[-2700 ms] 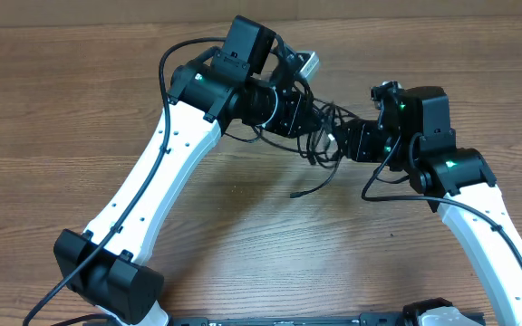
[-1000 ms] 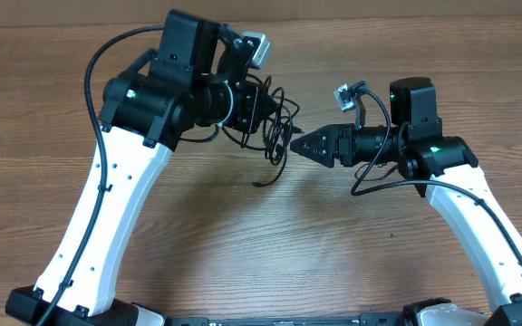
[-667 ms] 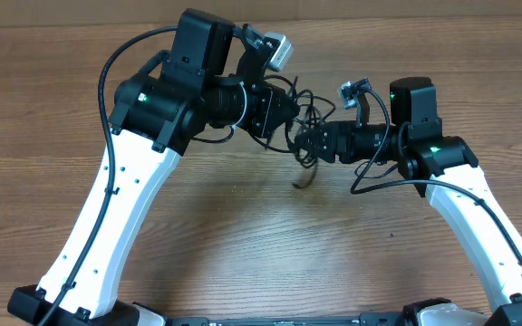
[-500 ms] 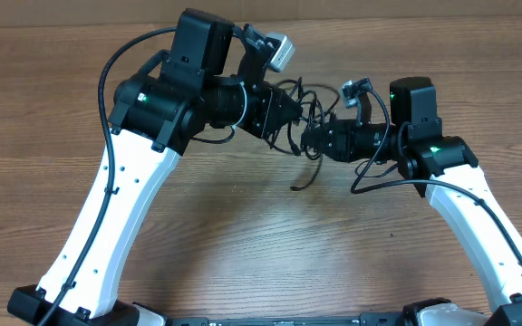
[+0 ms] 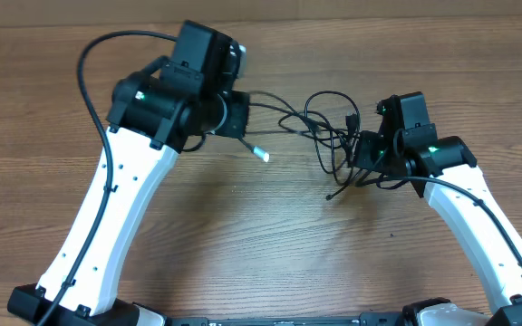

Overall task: Untangle cables
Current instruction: 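Pull the left gripper back-left, stretching one cable away from the right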

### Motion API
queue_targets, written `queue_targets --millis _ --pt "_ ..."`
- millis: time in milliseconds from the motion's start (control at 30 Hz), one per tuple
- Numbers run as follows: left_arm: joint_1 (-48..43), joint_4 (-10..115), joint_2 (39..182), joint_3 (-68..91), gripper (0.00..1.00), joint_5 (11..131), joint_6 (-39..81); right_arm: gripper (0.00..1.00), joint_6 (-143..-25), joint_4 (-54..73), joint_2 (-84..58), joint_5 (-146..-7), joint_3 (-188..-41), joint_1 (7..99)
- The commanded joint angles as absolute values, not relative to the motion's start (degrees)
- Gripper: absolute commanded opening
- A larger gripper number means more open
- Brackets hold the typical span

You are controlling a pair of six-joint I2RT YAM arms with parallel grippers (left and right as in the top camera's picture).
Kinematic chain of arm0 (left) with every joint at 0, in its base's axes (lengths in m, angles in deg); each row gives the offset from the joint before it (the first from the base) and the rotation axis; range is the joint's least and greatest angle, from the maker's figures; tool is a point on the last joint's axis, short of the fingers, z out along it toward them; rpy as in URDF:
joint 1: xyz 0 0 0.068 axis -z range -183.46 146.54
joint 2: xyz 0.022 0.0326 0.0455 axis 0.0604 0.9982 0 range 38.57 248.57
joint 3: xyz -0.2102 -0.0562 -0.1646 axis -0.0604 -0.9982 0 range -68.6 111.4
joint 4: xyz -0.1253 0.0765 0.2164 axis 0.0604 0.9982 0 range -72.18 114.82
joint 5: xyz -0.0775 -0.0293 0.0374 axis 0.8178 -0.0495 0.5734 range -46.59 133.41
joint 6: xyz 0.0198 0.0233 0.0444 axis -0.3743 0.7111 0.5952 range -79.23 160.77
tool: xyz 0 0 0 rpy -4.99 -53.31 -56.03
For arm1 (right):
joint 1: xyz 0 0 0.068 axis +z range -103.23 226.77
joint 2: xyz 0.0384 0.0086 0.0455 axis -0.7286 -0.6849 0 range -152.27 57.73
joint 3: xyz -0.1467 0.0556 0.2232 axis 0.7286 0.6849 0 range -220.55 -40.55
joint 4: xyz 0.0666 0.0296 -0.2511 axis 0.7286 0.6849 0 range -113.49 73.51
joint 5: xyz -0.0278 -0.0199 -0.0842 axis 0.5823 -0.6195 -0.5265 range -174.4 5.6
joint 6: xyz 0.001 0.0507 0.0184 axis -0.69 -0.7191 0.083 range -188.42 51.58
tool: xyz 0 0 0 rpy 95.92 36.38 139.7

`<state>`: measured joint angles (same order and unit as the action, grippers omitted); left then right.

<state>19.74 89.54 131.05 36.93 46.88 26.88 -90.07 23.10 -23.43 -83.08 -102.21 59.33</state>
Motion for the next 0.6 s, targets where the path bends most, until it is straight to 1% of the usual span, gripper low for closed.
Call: queue_targets --millis 0,333,433,567 --pt "14.34 90.09 130.64 37.96 0.04 34.83 23.42 0.04 -92.25 24.32 -23.28 -98.57 -103.20 58.59" --pt "0.48 89.83 128.58 37.96 0.04 34.90 22.48 0.04 -94.09 25.96 -22.64 -112.58 -103.26 58.59" --pt "-2.51 89.43 127.05 37.96 0.04 34.83 21.54 0.04 -94.17 24.89 -21.77 -113.96 -103.31 58.59" --pt "-7.17 88.80 124.93 37.96 0.04 34.85 16.85 0.04 -94.20 22.68 -20.24 -114.42 -103.31 58.52"
